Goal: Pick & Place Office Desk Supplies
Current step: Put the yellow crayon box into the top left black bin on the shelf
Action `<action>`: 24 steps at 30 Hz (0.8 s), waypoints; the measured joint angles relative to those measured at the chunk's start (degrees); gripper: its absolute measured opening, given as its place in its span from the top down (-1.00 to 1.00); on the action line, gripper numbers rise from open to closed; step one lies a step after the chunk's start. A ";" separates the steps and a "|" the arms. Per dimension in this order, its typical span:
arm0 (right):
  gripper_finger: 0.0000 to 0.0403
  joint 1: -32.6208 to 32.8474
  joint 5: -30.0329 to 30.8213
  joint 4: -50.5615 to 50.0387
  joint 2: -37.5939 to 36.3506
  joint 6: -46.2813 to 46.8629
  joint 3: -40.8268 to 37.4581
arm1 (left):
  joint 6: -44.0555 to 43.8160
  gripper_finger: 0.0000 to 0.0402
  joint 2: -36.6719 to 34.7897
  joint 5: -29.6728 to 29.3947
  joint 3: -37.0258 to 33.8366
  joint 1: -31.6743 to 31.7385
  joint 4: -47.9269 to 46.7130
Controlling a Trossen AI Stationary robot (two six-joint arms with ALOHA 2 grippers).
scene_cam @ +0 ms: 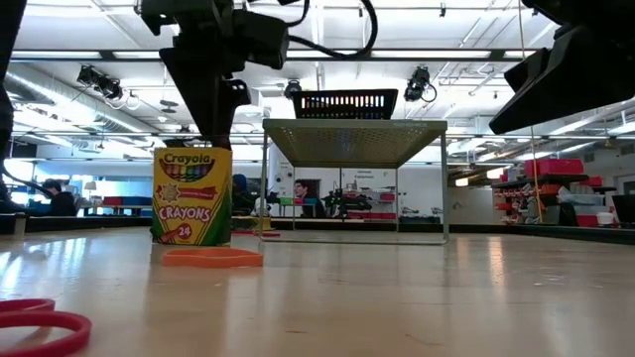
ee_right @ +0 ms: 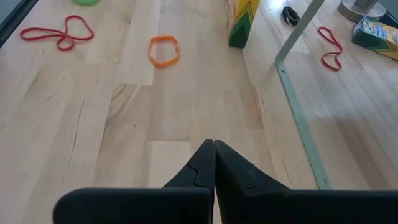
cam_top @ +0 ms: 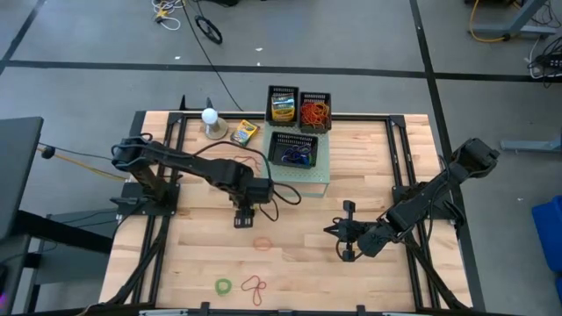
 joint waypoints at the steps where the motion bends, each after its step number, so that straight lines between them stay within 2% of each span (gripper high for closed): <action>1: 0.98 0.01 0.01 0.00 0.00 0.00 0.00 | -0.20 -0.16 0.02 -0.08 -0.01 -0.24 0.03; 14: 0.98 0.00 0.02 -0.02 0.02 -0.46 0.00 | -0.26 -0.34 -0.15 -4.35 0.04 -0.71 -2.45; 18: 0.98 0.01 0.02 -0.02 0.02 -0.08 0.00 | 0.67 -0.34 -0.19 -5.10 2.02 0.22 -5.99; 24: 0.98 -0.02 0.02 0.01 0.02 0.01 0.00 | 4.57 -0.26 0.38 -3.92 2.65 0.24 -2.64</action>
